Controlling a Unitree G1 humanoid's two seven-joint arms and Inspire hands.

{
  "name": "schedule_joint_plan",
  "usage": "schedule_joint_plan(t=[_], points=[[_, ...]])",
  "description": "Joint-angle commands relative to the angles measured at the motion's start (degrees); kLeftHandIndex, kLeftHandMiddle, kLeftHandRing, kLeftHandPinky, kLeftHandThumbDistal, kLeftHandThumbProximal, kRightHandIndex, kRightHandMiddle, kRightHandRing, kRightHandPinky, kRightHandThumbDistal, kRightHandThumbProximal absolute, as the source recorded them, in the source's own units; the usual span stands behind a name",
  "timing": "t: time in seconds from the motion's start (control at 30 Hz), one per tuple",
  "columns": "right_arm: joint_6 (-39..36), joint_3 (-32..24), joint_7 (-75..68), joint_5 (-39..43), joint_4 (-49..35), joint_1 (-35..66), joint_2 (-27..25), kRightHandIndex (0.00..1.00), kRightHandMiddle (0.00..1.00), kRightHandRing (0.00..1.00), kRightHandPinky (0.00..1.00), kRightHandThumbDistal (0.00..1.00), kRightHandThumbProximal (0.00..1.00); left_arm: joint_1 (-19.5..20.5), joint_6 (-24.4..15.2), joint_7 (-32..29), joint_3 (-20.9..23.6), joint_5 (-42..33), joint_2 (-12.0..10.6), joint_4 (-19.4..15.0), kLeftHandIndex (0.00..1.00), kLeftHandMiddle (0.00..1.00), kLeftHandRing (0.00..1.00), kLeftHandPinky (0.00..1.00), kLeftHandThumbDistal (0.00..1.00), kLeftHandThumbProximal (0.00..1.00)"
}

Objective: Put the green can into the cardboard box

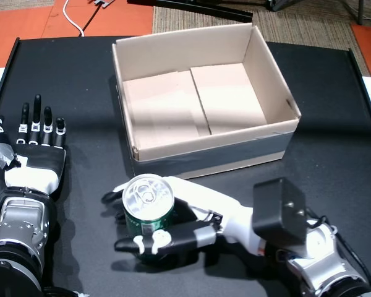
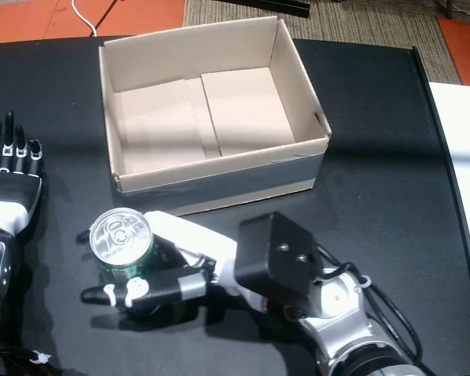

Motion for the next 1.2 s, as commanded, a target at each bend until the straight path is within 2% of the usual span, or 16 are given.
schedule_joint_plan(t=[0.0, 0.03, 0.07, 0.13, 0.17, 0.23, 0.4, 0.6, 0.67, 0.7, 0.77, 0.83, 0.93, 1.03, 1.1, 1.17], points=[[-0.4, 1.3, -2.4, -1.9, 0.7, 0.9, 1.0, 0.14, 0.19, 0.25, 0.33, 0.05, 0.16, 1.1, -0.1, 0.9, 0.0, 0.0, -0.5, 0.2, 0.22, 0.3, 0.59, 0.87, 0.49, 0.89], [-1.0, 1.9, -4.3, -2.8, 0.7, 1.1, 1.1, 0.08, 0.14, 0.2, 0.29, 0.01, 0.19, 1.1, -0.1, 0.8, 0.1, -0.1, -0.5, 0.2, 0.22, 0.31, 0.59, 0.87, 0.49, 0.89], [-1.6, 2.5, -6.3, -3.7, 0.7, 1.3, 1.2, 0.03, 0.11, 0.17, 0.26, 0.0, 0.32, 1.1, -0.1, 1.0, 0.1, -0.1, -0.5, 0.2, 0.22, 0.3, 0.58, 0.85, 0.51, 0.88], [-2.3, 3.0, -9.6, -4.6, 0.7, 1.7, 1.4, 0.0, 0.08, 0.13, 0.23, 0.0, 0.56, 1.0, -0.2, 1.4, 0.1, -0.2, -0.6, 0.2, 0.22, 0.29, 0.56, 0.81, 0.54, 0.84], [-2.4, 3.1, -10.5, -5.0, 0.7, 1.8, 1.5, 0.01, 0.1, 0.15, 0.23, 0.0, 0.61, 1.0, -0.3, 1.4, 0.2, -0.2, -0.6, 0.2, 0.22, 0.29, 0.56, 0.81, 0.54, 0.84], [-3.1, 3.5, -12.0, -5.7, 0.8, 1.8, 1.6, 0.03, 0.14, 0.18, 0.2, 0.0, 0.55, 1.0, -0.3, 1.5, 0.2, -0.1, -0.6, 0.2, 0.22, 0.29, 0.57, 0.79, 0.53, 0.85], [-3.5, 3.5, -12.3, -5.5, 1.0, 1.8, 1.7, 0.08, 0.27, 0.3, 0.2, 0.0, 0.62, 1.0, -0.3, 1.8, 0.1, 0.0, -0.5, 0.3, 0.24, 0.31, 0.58, 0.81, 0.5, 0.88], [-4.7, 3.2, -12.4, -5.1, 0.7, 1.3, 1.5, 0.15, 0.33, 0.38, 0.21, 0.0, 0.46, 0.9, -0.4, 2.2, 0.0, 0.2, -0.4, 0.3, 0.25, 0.31, 0.58, 0.82, 0.53, 0.88], [-4.9, 3.0, -12.1, -4.8, 0.7, 1.0, 1.5, 0.16, 0.35, 0.39, 0.21, 0.0, 0.47, 0.9, -0.2, 2.3, 0.1, 0.1, -0.3, 0.3, 0.25, 0.3, 0.57, 0.81, 0.53, 0.88], [-5.3, 3.3, -13.0, -5.4, 0.5, 0.7, 1.2, 0.17, 0.35, 0.38, 0.2, 0.0, 0.53, 0.9, 0.0, 2.1, 0.2, -0.1, -0.3, 0.3, 0.25, 0.3, 0.57, 0.81, 0.52, 0.88], [-5.9, 3.2, -13.0, -5.2, 0.3, -0.1, 1.0, 0.15, 0.32, 0.36, 0.2, 0.0, 0.64, 0.9, 0.1, 1.9, 0.4, -0.3, -0.3, 0.3, 0.28, 0.32, 0.58, 0.84, 0.52, 0.89], [-6.5, 2.6, -11.5, -4.2, -0.1, -1.1, 0.8, 0.13, 0.29, 0.35, 0.21, 0.01, 0.66, 0.8, 0.0, 2.2, 0.3, -0.1, -0.3, 0.4, 0.29, 0.33, 0.59, 0.85, 0.51, 0.91], [-13.0, 2.0, -10.5, -2.9, -1.7, -2.9, 0.3, 0.05, 0.2, 0.28, 0.2, 0.0, 0.55, 0.9, 0.2, 1.9, 0.2, 0.0, -0.2, 0.4, 0.29, 0.34, 0.61, 0.87, 0.53, 0.91], [-18.9, 1.2, -7.7, -0.3, -3.9, -5.4, -0.1, 0.0, 0.14, 0.24, 0.22, 0.0, 0.55, 0.8, 0.5, 2.1, 0.2, 0.0, -0.1, 0.4, 0.3, 0.35, 0.62, 0.9, 0.48, 0.95], [-21.3, 0.0, -2.9, 3.6, -5.4, -6.9, 0.2, 0.0, 0.12, 0.22, 0.24, 0.04, 0.61, 0.8, 0.4, 2.1, 0.1, 0.1, -0.1, 0.5, 0.31, 0.35, 0.62, 0.89, 0.45, 0.97], [-23.4, -0.9, 1.4, 8.0, -7.1, -8.4, 0.7, 0.0, 0.08, 0.18, 0.22, 0.03, 0.55, 0.8, 0.2, 2.2, 0.0, 0.3, -0.1, 0.5, 0.3, 0.33, 0.6, 0.88, 0.44, 0.98]])
